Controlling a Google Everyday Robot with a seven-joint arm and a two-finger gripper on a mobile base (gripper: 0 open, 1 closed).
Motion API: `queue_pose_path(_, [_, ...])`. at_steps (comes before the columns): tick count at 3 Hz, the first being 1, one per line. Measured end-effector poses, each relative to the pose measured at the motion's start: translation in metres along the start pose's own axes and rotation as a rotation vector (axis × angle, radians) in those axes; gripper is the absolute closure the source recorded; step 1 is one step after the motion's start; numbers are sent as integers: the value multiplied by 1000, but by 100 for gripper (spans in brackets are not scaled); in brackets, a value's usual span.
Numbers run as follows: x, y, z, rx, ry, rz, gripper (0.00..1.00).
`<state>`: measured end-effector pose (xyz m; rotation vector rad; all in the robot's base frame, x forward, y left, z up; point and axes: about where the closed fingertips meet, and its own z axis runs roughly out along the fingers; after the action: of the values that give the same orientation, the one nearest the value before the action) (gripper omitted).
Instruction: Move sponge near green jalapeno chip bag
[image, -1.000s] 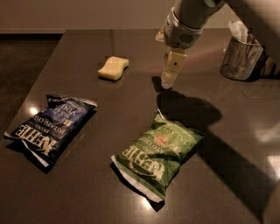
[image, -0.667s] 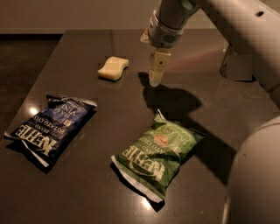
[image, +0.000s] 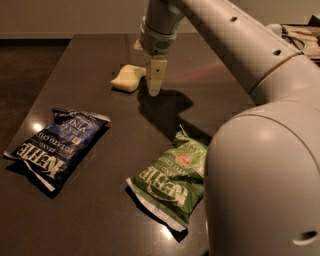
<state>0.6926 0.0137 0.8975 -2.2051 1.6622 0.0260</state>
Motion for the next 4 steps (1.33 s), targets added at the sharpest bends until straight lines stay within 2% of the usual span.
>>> queue_pose_path(2, [-30,-23,41,-51,60,-93,0])
queue_pose_path(3, [-41,-26,53,-74,95,-135,15])
queue_pose_path(4, [-47,-26,60,-91,124,-171,38])
